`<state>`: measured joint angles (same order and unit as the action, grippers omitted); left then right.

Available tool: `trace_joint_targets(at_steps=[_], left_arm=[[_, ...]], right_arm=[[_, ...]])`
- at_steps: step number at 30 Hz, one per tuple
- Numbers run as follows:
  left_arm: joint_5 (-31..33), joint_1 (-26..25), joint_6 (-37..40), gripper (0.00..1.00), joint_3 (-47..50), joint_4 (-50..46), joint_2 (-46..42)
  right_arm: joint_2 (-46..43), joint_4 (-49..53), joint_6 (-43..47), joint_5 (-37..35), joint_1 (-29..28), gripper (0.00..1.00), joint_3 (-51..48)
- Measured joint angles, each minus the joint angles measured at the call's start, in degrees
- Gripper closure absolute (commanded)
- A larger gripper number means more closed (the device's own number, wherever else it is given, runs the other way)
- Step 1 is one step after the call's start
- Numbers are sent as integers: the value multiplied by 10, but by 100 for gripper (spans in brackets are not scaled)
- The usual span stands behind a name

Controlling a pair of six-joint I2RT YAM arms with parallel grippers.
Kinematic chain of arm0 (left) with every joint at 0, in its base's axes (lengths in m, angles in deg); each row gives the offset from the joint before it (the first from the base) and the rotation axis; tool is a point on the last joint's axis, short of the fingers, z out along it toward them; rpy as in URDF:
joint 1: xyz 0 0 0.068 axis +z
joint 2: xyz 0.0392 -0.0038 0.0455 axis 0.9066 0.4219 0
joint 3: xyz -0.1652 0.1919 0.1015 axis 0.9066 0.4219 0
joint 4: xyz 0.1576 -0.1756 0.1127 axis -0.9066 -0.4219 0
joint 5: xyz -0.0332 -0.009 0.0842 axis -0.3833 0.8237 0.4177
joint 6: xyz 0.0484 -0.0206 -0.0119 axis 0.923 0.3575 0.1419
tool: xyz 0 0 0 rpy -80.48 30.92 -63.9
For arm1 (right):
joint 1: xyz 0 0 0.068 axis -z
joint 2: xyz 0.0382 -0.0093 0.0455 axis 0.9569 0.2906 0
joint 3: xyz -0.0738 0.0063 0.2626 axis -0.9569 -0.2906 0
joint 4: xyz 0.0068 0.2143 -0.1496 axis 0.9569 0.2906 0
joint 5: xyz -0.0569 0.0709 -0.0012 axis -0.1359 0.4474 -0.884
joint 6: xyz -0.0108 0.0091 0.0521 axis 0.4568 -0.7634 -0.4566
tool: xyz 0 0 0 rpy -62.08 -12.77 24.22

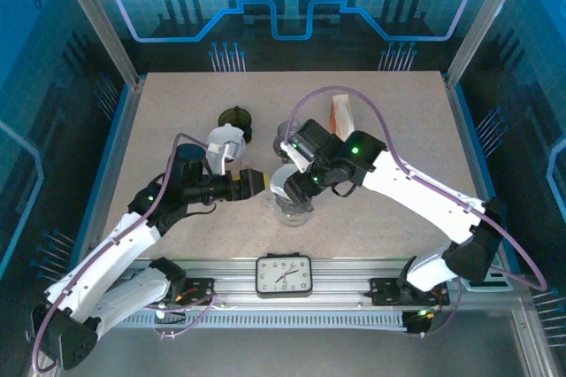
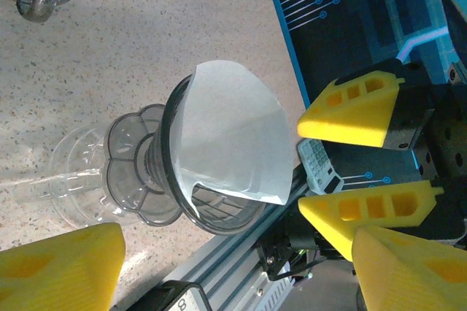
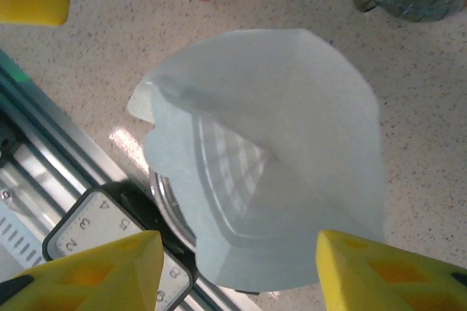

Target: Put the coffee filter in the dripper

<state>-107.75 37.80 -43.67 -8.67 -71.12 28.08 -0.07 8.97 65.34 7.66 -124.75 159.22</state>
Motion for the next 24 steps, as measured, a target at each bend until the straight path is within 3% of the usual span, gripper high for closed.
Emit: trace_joint_targets(at_steps=[5, 11, 19, 24], left_arm=[[16, -14, 0, 18, -15, 0, 17], [46, -39, 2, 32, -40, -17, 49], [85, -61, 5, 34, -61, -47, 82], [94, -75, 6, 43, -64, -52, 107]], right_arm=[[-49, -56, -12, -12, 10, 36, -53], [-93, -94, -23, -23, 30, 34, -112], [-87, -102, -23, -38, 36, 34, -130], [-87, -103, -23, -48, 36, 34, -133]])
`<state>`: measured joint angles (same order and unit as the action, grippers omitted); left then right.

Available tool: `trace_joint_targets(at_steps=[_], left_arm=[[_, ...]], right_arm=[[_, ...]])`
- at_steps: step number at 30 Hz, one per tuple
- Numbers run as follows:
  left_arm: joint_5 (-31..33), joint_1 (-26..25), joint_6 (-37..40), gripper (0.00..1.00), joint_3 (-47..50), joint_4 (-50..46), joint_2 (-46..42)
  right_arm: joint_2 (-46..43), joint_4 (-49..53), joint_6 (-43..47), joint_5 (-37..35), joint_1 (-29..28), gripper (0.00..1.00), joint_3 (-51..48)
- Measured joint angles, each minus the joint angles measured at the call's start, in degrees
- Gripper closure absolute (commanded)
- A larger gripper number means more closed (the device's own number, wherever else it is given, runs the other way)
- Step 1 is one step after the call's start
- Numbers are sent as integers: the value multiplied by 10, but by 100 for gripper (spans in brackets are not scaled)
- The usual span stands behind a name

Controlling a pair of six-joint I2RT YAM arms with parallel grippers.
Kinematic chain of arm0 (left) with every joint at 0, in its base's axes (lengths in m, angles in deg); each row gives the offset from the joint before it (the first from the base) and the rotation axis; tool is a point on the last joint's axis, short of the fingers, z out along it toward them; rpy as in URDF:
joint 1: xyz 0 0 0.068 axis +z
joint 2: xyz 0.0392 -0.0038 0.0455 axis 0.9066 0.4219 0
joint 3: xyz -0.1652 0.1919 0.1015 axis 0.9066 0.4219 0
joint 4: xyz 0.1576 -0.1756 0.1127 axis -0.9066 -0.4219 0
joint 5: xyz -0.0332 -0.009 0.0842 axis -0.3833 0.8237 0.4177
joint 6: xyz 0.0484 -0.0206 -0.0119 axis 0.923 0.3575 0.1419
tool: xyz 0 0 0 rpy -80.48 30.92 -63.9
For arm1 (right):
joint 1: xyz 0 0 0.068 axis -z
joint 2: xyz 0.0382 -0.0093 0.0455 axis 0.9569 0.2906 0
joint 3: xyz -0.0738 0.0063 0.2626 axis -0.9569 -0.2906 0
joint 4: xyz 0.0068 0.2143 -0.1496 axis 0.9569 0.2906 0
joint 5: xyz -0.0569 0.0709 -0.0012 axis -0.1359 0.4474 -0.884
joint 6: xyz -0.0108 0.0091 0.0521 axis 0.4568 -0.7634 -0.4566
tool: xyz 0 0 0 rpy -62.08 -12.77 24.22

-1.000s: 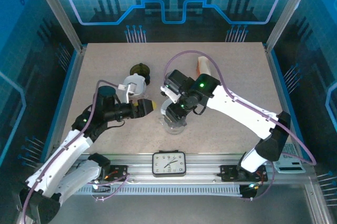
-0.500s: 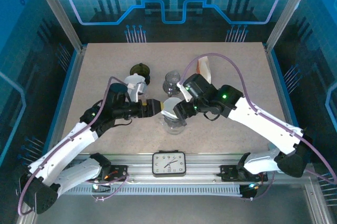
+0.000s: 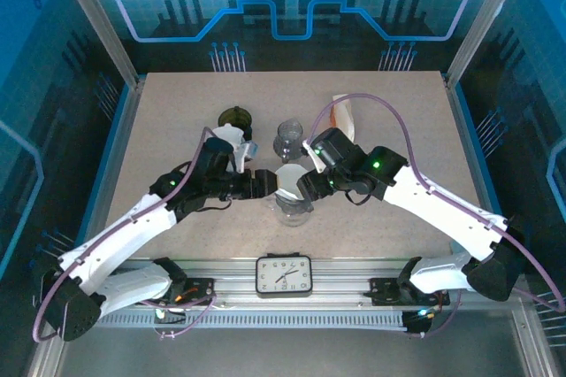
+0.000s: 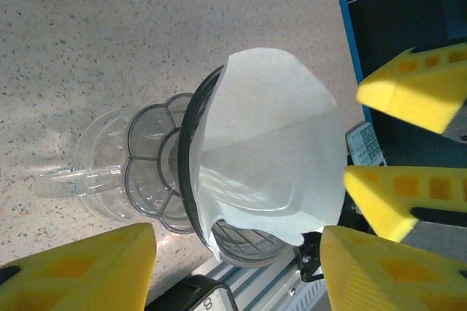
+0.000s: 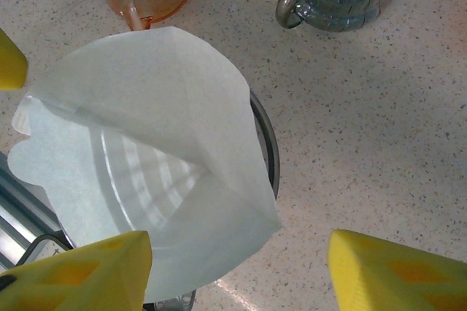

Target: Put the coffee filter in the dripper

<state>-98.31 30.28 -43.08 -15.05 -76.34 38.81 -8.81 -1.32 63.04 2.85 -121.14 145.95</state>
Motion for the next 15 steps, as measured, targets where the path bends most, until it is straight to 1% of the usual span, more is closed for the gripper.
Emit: trace_joint_targets(at_steps=[3, 6, 13, 15], left_arm=[[2, -9, 10, 50, -3, -9, 14], [2, -13, 14, 53, -9, -19, 20], [1, -13, 23, 54, -9, -28, 20], [1, -13, 23, 53, -9, -28, 20]], right_arm=[[0, 0, 0, -8, 0, 34, 0], [0, 0, 0, -12, 0, 34, 0], [15, 1, 5, -21, 0, 32, 1], [24, 1, 9, -22, 1, 32, 4]])
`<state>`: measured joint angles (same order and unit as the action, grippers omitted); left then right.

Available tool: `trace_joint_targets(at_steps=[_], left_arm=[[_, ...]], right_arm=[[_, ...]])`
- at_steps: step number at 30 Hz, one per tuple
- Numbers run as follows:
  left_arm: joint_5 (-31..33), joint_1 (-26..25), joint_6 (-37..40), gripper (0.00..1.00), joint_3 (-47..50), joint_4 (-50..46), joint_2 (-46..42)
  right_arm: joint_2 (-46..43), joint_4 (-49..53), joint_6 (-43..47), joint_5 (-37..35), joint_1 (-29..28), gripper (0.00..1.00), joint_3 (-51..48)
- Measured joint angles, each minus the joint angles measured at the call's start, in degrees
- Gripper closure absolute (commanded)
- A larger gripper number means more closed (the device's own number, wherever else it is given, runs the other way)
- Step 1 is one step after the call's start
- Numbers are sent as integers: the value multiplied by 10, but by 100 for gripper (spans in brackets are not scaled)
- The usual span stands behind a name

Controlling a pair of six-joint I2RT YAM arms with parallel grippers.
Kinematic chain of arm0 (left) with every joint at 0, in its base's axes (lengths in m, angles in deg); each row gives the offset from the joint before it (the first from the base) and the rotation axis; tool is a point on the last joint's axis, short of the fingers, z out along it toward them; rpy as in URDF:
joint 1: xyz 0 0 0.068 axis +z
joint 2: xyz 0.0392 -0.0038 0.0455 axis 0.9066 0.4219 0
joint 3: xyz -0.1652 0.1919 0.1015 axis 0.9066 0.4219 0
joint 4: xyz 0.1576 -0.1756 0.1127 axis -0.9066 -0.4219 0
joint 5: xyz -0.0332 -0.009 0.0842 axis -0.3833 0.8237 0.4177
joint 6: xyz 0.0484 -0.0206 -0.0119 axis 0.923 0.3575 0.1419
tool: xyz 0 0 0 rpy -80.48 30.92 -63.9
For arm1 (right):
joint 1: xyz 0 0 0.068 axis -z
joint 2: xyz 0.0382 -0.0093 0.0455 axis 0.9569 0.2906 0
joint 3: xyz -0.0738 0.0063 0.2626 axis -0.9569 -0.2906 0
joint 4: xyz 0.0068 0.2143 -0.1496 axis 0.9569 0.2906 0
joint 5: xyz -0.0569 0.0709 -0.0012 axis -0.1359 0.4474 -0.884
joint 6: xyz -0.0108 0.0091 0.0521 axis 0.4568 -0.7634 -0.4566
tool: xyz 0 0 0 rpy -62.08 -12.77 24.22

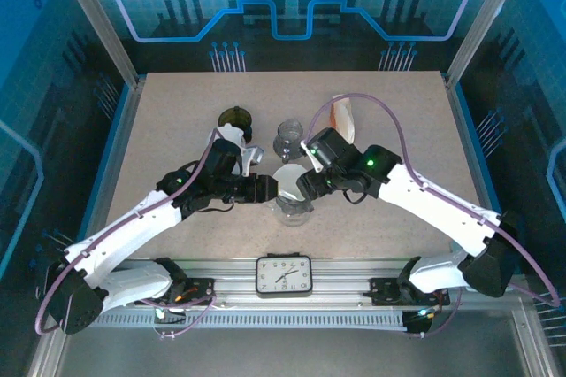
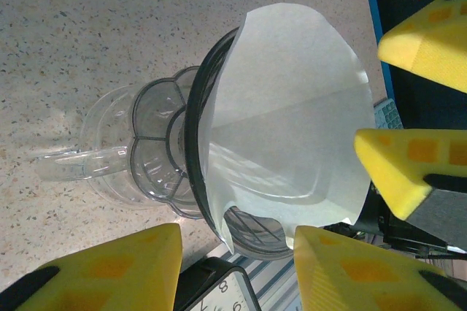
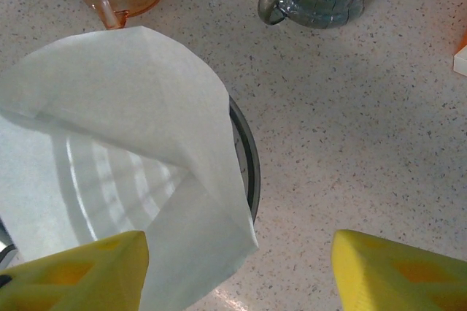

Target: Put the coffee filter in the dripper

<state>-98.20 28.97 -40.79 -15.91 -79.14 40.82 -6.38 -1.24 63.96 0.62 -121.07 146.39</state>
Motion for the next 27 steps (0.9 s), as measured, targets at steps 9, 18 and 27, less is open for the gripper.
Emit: trace_joint_targets(at_steps=[9, 18, 27], left_arm=[[-6, 0, -2, 41, 0, 2, 0], [-6, 0, -12, 37, -34, 18, 19], [-11, 0, -5, 61, -44, 0, 52]], right_arm=[[25, -1, 9, -7, 0, 30, 9], [25, -1, 9, -13, 0, 28, 9], [25, 0, 9, -13, 0, 28, 8]])
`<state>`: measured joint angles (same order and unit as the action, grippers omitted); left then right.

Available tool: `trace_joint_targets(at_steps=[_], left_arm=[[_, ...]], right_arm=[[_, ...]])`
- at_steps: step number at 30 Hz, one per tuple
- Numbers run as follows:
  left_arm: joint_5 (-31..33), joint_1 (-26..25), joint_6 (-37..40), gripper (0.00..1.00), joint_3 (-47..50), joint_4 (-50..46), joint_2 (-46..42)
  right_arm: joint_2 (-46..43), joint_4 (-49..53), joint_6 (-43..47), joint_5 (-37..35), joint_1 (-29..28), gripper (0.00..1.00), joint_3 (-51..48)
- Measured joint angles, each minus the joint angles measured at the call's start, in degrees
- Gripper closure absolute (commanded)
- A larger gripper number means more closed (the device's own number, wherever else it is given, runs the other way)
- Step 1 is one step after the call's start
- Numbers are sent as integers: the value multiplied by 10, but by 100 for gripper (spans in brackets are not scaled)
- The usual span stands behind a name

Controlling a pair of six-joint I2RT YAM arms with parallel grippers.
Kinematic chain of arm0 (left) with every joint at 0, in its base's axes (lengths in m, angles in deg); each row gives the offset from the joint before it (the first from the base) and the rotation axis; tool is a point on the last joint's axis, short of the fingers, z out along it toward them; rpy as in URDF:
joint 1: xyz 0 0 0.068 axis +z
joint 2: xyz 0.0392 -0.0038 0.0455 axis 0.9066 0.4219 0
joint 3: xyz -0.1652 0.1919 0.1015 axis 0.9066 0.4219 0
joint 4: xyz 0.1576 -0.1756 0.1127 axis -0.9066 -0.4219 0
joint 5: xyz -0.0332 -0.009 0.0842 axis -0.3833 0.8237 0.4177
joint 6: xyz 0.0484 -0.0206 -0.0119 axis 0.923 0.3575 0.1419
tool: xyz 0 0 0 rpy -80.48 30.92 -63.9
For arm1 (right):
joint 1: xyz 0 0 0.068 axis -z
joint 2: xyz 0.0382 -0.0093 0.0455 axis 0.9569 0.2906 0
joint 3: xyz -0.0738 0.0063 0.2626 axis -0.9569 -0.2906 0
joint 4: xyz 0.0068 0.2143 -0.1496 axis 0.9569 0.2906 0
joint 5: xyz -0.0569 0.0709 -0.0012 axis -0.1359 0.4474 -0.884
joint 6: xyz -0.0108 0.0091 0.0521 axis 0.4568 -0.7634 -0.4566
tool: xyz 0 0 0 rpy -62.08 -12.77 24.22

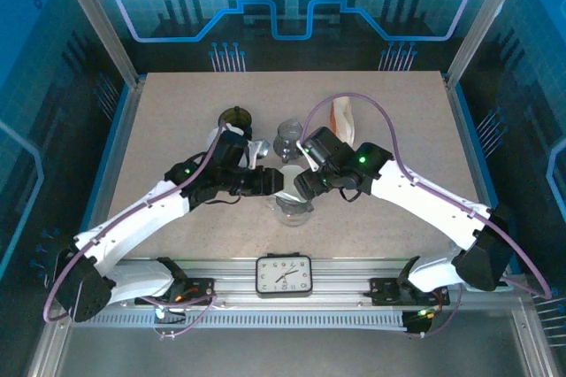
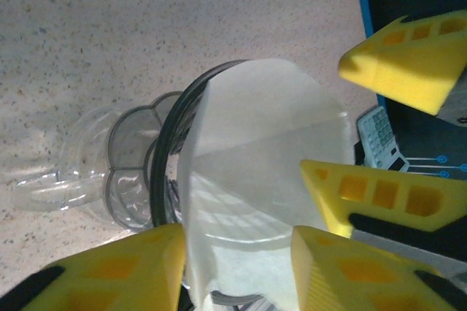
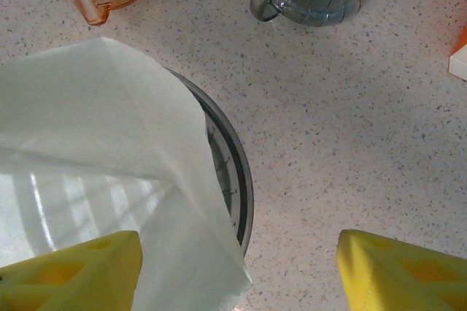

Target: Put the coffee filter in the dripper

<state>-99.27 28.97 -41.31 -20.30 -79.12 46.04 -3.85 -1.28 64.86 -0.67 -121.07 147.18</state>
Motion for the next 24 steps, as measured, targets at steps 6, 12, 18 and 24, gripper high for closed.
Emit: trace_joint_targets(at_steps=[6, 12, 18, 24], left_arm=[[-4, 0, 20, 63, -9, -32, 2], [-11, 0, 37, 63, -15, -57, 4], [-11, 0, 41, 63, -16, -62, 7], [-11, 0, 41, 63, -16, -62, 9]], right_arm=[[0, 3, 0, 2, 11, 28, 3], [18, 6, 5, 3, 28, 33, 29], [28, 7, 11, 8, 28, 51, 37], [28, 6, 12, 12, 28, 71, 37]])
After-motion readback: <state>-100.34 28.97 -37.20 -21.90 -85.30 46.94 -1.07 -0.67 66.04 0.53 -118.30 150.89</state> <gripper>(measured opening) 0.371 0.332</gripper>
